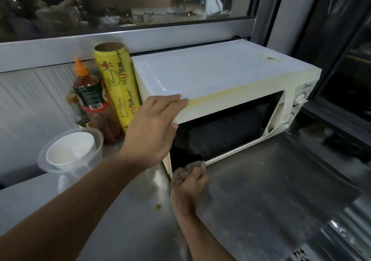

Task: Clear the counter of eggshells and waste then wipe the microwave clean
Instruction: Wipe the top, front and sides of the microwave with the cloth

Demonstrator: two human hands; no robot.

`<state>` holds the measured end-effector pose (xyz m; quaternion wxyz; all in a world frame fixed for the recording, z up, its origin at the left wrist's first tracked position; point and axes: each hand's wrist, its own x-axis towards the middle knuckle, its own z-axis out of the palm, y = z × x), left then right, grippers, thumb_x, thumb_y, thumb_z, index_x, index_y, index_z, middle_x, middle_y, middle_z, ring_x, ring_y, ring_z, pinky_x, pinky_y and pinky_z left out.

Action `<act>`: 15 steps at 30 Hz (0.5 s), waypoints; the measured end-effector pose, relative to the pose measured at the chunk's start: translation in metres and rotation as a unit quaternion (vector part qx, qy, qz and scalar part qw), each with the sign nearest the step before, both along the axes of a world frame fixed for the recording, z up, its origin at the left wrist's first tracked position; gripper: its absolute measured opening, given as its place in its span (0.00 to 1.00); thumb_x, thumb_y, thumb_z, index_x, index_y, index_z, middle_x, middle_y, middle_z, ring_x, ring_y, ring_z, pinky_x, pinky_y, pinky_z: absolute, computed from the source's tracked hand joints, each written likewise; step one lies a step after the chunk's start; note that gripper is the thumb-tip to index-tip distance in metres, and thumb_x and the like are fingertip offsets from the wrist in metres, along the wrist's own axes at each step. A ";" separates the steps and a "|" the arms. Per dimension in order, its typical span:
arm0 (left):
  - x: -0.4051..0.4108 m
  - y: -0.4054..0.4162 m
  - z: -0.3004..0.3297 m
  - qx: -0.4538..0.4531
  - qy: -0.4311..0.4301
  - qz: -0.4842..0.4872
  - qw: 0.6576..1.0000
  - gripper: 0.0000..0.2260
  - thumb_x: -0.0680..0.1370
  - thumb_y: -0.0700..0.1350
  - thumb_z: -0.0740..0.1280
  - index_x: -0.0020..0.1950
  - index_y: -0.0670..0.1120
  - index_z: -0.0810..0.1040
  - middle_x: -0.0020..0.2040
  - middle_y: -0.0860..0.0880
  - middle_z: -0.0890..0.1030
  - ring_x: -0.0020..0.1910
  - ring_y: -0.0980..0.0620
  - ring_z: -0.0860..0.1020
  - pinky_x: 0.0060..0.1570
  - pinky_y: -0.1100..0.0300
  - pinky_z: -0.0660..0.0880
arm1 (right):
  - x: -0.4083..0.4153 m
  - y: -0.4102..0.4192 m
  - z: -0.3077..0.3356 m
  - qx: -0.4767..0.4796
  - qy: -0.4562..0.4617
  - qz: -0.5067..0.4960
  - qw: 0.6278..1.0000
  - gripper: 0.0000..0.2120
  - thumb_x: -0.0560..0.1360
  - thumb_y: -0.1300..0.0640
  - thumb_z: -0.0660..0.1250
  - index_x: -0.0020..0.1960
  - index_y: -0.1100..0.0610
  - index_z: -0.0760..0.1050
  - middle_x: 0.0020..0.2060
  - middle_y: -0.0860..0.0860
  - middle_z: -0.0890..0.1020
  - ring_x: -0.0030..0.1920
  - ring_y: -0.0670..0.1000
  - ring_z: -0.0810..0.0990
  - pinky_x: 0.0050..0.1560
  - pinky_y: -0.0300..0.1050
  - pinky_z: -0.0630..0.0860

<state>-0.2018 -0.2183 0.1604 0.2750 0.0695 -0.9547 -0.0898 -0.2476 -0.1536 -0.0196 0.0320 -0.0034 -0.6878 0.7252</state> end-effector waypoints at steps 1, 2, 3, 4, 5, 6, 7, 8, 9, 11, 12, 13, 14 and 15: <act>0.003 -0.002 0.000 0.016 -0.009 -0.011 1.000 0.23 0.75 0.36 0.63 0.70 0.43 0.69 0.69 0.46 0.70 0.68 0.44 0.66 0.68 0.56 0.61 | 0.006 0.000 0.001 0.023 0.010 0.016 1.000 0.05 0.78 0.65 0.52 0.49 0.60 0.66 0.33 0.55 0.61 0.31 0.52 0.59 0.33 0.42 0.59; 0.007 -0.004 0.001 0.028 -0.016 -0.017 0.999 0.24 0.75 0.35 0.63 0.71 0.43 0.67 0.71 0.47 0.68 0.71 0.47 0.64 0.70 0.59 0.57 | 0.010 0.004 0.000 0.072 0.040 0.050 0.995 0.05 0.79 0.65 0.52 0.47 0.61 0.66 0.33 0.55 0.62 0.32 0.53 0.61 0.32 0.41 0.61; 0.012 -0.005 0.001 0.032 -0.019 -0.019 0.999 0.25 0.75 0.34 0.64 0.72 0.44 0.66 0.72 0.48 0.67 0.73 0.49 0.62 0.71 0.61 0.55 | 0.014 0.010 0.002 0.134 0.071 0.106 0.983 0.03 0.79 0.64 0.54 0.48 0.62 0.66 0.37 0.54 0.65 0.35 0.54 0.65 0.33 0.42 0.65; 0.016 -0.006 0.001 0.031 -0.018 -0.020 0.999 0.25 0.75 0.34 0.64 0.72 0.44 0.67 0.73 0.48 0.66 0.73 0.50 0.62 0.71 0.62 0.53 | 0.015 0.016 0.002 0.193 0.090 0.154 0.965 0.03 0.78 0.63 0.58 0.51 0.61 0.67 0.43 0.53 0.66 0.41 0.54 0.70 0.40 0.43 0.69; 0.021 -0.007 0.001 0.029 -0.014 -0.022 0.999 0.25 0.74 0.33 0.64 0.71 0.44 0.68 0.72 0.48 0.67 0.73 0.49 0.62 0.70 0.61 0.53 | 0.014 0.021 0.007 0.216 0.072 0.169 0.959 0.08 0.77 0.63 0.61 0.55 0.61 0.67 0.48 0.52 0.65 0.47 0.54 0.72 0.49 0.41 0.70; 0.025 -0.008 0.001 0.029 -0.010 -0.023 0.999 0.25 0.73 0.33 0.65 0.71 0.44 0.69 0.72 0.47 0.67 0.73 0.49 0.63 0.70 0.60 0.55 | 0.007 0.024 0.011 0.237 0.073 0.154 0.956 0.13 0.76 0.63 0.62 0.59 0.62 0.66 0.52 0.51 0.64 0.52 0.54 0.73 0.56 0.40 0.70; 0.029 -0.009 0.001 0.031 -0.008 -0.025 0.999 0.25 0.73 0.33 0.65 0.70 0.44 0.69 0.72 0.47 0.68 0.72 0.48 0.64 0.69 0.58 0.57 | 0.002 0.026 0.022 0.232 0.073 0.133 0.961 0.16 0.76 0.64 0.62 0.62 0.63 0.65 0.54 0.52 0.63 0.55 0.54 0.73 0.61 0.42 0.69; 0.033 -0.011 0.000 0.031 -0.010 -0.027 0.999 0.26 0.73 0.33 0.65 0.70 0.44 0.69 0.71 0.47 0.68 0.72 0.48 0.64 0.69 0.55 0.59 | -0.004 0.026 0.033 0.222 0.076 0.114 0.965 0.17 0.75 0.65 0.62 0.62 0.64 0.65 0.56 0.53 0.63 0.57 0.55 0.72 0.63 0.44 0.69; 0.035 -0.012 0.000 0.031 -0.014 -0.028 0.999 0.26 0.73 0.33 0.65 0.71 0.45 0.69 0.72 0.48 0.68 0.72 0.49 0.64 0.70 0.53 0.60 | -0.009 0.024 0.044 0.207 0.076 0.098 0.970 0.16 0.75 0.66 0.62 0.62 0.64 0.65 0.57 0.56 0.64 0.58 0.55 0.71 0.64 0.46 0.68; 0.039 -0.015 0.000 0.027 -0.032 -0.032 0.999 0.27 0.73 0.34 0.65 0.72 0.46 0.66 0.73 0.49 0.65 0.73 0.50 0.61 0.69 0.49 0.62 | -0.014 0.019 0.051 0.228 0.074 0.084 0.967 0.14 0.74 0.63 0.61 0.60 0.63 0.67 0.59 0.60 0.66 0.59 0.58 0.68 0.61 0.49 0.69; 0.040 -0.016 -0.001 0.025 -0.039 -0.033 0.998 0.28 0.74 0.35 0.64 0.73 0.47 0.65 0.74 0.50 0.64 0.74 0.50 0.60 0.69 0.48 0.61 | -0.011 0.016 0.051 0.252 0.053 0.074 0.963 0.15 0.74 0.60 0.61 0.60 0.62 0.68 0.59 0.60 0.66 0.58 0.59 0.68 0.59 0.50 0.69; 0.039 -0.017 -0.001 0.022 -0.042 -0.034 0.998 0.28 0.74 0.35 0.64 0.73 0.47 0.64 0.74 0.51 0.63 0.74 0.51 0.59 0.69 0.49 0.61 | -0.005 0.010 0.046 0.247 0.037 0.071 0.966 0.15 0.74 0.60 0.61 0.60 0.62 0.67 0.59 0.61 0.66 0.57 0.59 0.69 0.58 0.51 0.70; 0.039 -0.018 -0.002 0.018 -0.042 -0.035 0.998 0.29 0.74 0.35 0.64 0.74 0.48 0.63 0.74 0.51 0.63 0.74 0.51 0.59 0.69 0.49 0.61 | 0.006 0.005 0.040 0.221 0.031 0.090 0.971 0.12 0.74 0.63 0.60 0.58 0.60 0.66 0.59 0.62 0.66 0.56 0.60 0.70 0.56 0.52 0.71; 0.039 -0.019 -0.002 0.015 -0.042 -0.037 0.998 0.29 0.74 0.34 0.63 0.74 0.48 0.63 0.75 0.51 0.62 0.74 0.51 0.59 0.69 0.50 0.61 | 0.016 0.001 0.035 0.196 0.037 0.116 0.973 0.12 0.74 0.68 0.58 0.55 0.57 0.65 0.57 0.60 0.67 0.54 0.61 0.72 0.53 0.53 0.73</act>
